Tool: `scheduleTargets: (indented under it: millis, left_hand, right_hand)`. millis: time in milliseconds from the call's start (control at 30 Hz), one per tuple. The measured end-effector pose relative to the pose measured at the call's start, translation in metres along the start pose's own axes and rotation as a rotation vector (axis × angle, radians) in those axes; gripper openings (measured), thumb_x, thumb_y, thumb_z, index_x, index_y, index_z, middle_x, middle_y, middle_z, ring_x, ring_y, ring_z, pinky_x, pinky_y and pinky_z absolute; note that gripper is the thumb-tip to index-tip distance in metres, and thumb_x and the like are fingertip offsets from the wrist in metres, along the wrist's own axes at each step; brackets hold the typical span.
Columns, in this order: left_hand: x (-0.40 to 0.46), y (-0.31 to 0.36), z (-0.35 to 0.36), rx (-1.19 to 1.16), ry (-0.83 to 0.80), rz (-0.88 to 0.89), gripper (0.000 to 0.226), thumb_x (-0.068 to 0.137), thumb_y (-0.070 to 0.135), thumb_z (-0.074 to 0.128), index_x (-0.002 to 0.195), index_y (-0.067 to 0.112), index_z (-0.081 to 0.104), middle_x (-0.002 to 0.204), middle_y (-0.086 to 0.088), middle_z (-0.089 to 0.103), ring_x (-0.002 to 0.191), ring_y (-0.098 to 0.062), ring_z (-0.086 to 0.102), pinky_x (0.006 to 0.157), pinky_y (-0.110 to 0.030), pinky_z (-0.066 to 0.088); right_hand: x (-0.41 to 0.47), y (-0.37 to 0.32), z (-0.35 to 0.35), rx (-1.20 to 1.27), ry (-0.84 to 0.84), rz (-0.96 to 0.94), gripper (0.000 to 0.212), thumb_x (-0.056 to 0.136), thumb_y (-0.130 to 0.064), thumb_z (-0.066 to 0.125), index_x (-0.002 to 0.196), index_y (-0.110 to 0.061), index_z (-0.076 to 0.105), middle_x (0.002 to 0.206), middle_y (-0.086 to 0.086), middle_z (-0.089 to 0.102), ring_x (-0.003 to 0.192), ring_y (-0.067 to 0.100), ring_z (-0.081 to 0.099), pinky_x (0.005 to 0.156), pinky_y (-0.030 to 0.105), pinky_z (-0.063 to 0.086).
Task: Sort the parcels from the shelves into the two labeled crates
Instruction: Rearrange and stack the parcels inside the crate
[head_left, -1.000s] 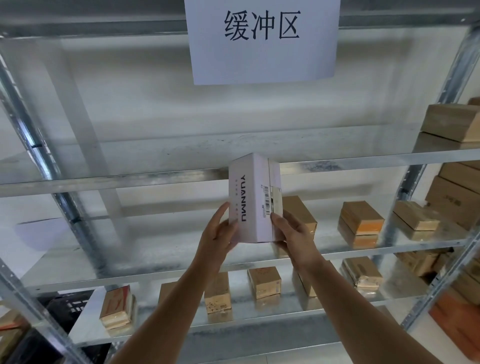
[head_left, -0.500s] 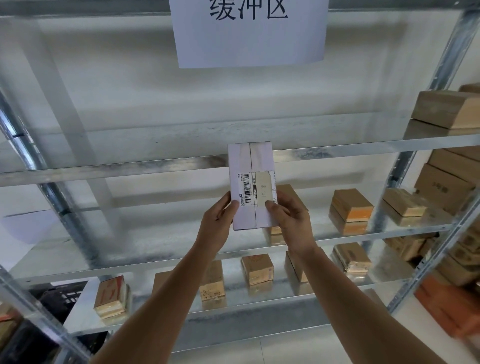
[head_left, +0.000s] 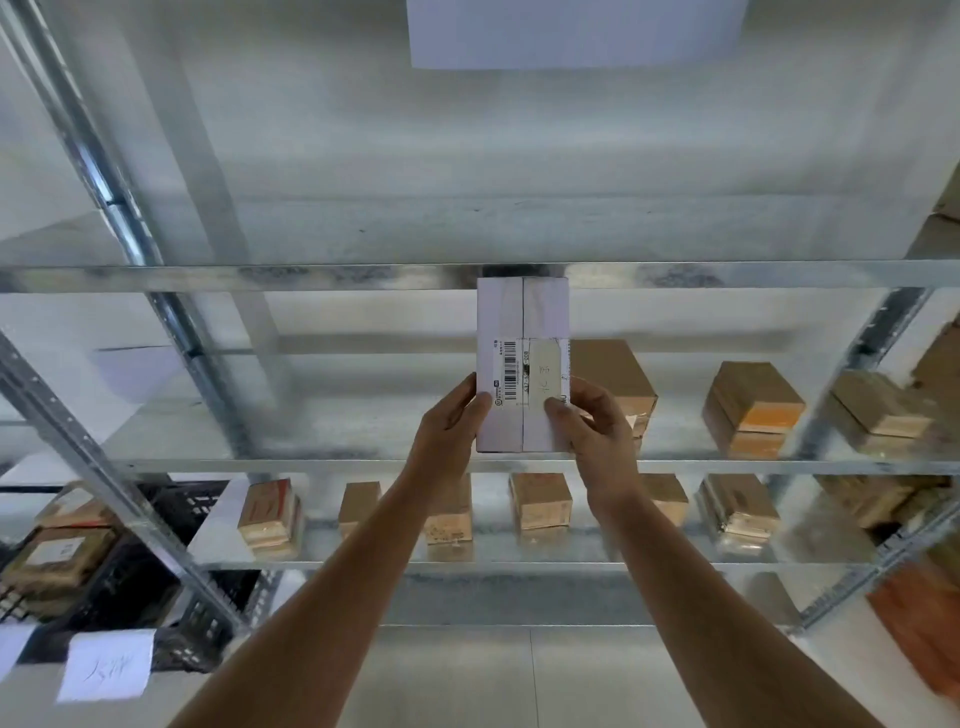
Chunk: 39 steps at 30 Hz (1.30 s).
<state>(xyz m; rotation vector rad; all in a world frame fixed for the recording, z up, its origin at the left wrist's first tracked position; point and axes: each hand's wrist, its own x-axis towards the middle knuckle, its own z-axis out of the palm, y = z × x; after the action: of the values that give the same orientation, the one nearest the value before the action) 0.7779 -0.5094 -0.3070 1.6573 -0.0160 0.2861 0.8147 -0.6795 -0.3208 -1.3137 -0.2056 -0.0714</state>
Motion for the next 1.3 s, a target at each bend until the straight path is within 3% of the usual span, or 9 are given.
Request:
scheduleTargets:
  millis: [100, 233, 333, 467, 567, 633, 833, 1000, 1300]
  left_hand:
    - [-0.014, -0.011, -0.013, -0.025, 0.063, -0.07, 0.038, 0.105, 0.024, 0.051, 0.107, 0.057, 0.069, 0.113, 0.017, 0.073, 0.104, -0.01, 0.069, 0.093, -0.039, 0.057]
    - [-0.036, -0.031, -0.039, -0.03, 0.142, -0.123, 0.031, 0.099, 0.034, 0.057, 0.127, 0.041, 0.066, 0.12, 0.01, 0.072, 0.112, -0.024, 0.067, 0.1, -0.052, 0.053]
    - [-0.05, -0.041, -0.07, -0.006, 0.197, -0.152, 0.028, 0.103, 0.027, 0.054, 0.12, 0.047, 0.065, 0.112, 0.018, 0.073, 0.104, -0.009, 0.069, 0.099, -0.046, 0.055]
    - [-0.067, -0.053, -0.132, -0.001, 0.246, -0.21, 0.031, 0.105, 0.025, 0.05, 0.111, 0.052, 0.064, 0.108, 0.021, 0.073, 0.103, -0.009, 0.067, 0.097, -0.043, 0.056]
    - [-0.079, -0.063, -0.193, 0.006, 0.284, -0.197, 0.029, 0.106, 0.025, 0.048, 0.122, 0.043, 0.064, 0.113, 0.011, 0.073, 0.107, -0.018, 0.066, 0.094, -0.041, 0.057]
    - [-0.086, -0.07, -0.238, -0.026, 0.306, -0.207, 0.03, 0.107, 0.022, 0.045, 0.127, 0.041, 0.055, 0.118, 0.007, 0.07, 0.102, -0.013, 0.065, 0.085, -0.028, 0.059]
    - [-0.108, -0.091, -0.376, -0.033, 0.331, -0.299, 0.042, 0.106, 0.021, 0.047, 0.137, 0.05, 0.05, 0.125, 0.013, 0.069, 0.117, -0.012, 0.064, 0.099, -0.039, 0.053]
    - [-0.128, -0.106, -0.459, -0.181, 0.44, -0.364, 0.038, 0.105, 0.025, 0.048, 0.142, 0.034, 0.052, 0.119, 0.005, 0.07, 0.102, -0.008, 0.066, 0.086, -0.03, 0.059]
    - [-0.118, -0.152, -0.564, -0.208, 0.433, -0.474, 0.039, 0.105, 0.031, 0.049, 0.144, 0.035, 0.051, 0.13, -0.002, 0.065, 0.115, -0.017, 0.063, 0.084, -0.03, 0.056]
  right_hand:
    - [-0.005, 0.018, 0.011, -0.006, -0.055, 0.059, 0.029, 0.094, -0.012, 0.068, 0.122, -0.017, 0.062, 0.115, 0.005, 0.073, 0.105, 0.026, 0.07, 0.079, 0.033, 0.06]
    - [-0.018, 0.04, 0.037, -0.063, -0.102, 0.137, 0.046, 0.093, -0.022, 0.068, 0.138, -0.031, 0.057, 0.12, 0.003, 0.068, 0.107, 0.023, 0.067, 0.085, 0.04, 0.06]
    - [-0.029, 0.055, 0.069, -0.078, -0.156, 0.153, 0.041, 0.097, -0.017, 0.063, 0.133, -0.035, 0.06, 0.117, 0.002, 0.069, 0.103, 0.019, 0.068, 0.078, 0.03, 0.06]
    - [-0.041, 0.077, 0.134, -0.125, -0.237, 0.174, 0.036, 0.101, -0.018, 0.057, 0.13, -0.04, 0.056, 0.115, -0.001, 0.068, 0.105, 0.021, 0.065, 0.079, 0.03, 0.06]
    - [-0.054, 0.097, 0.197, -0.152, -0.266, 0.201, 0.039, 0.091, -0.03, 0.062, 0.129, -0.041, 0.058, 0.115, 0.001, 0.068, 0.108, 0.024, 0.064, 0.087, 0.038, 0.059]
    - [-0.063, 0.113, 0.242, -0.158, -0.284, 0.211, 0.042, 0.086, -0.032, 0.062, 0.127, -0.041, 0.059, 0.114, 0.001, 0.068, 0.107, 0.024, 0.064, 0.089, 0.039, 0.058]
    - [-0.092, 0.154, 0.376, -0.163, -0.289, 0.269, 0.046, 0.081, -0.033, 0.057, 0.127, -0.03, 0.062, 0.111, -0.006, 0.07, 0.093, 0.009, 0.066, 0.075, 0.024, 0.057]
    - [-0.118, 0.191, 0.459, -0.143, -0.285, 0.328, 0.028, 0.1, -0.021, 0.06, 0.127, -0.019, 0.062, 0.116, -0.005, 0.069, 0.088, 0.0, 0.066, 0.068, 0.016, 0.053]
    - [-0.125, 0.241, 0.556, -0.146, -0.174, 0.394, 0.021, 0.103, -0.015, 0.053, 0.103, -0.034, 0.063, 0.099, -0.019, 0.067, 0.081, -0.007, 0.062, 0.06, 0.009, 0.048]
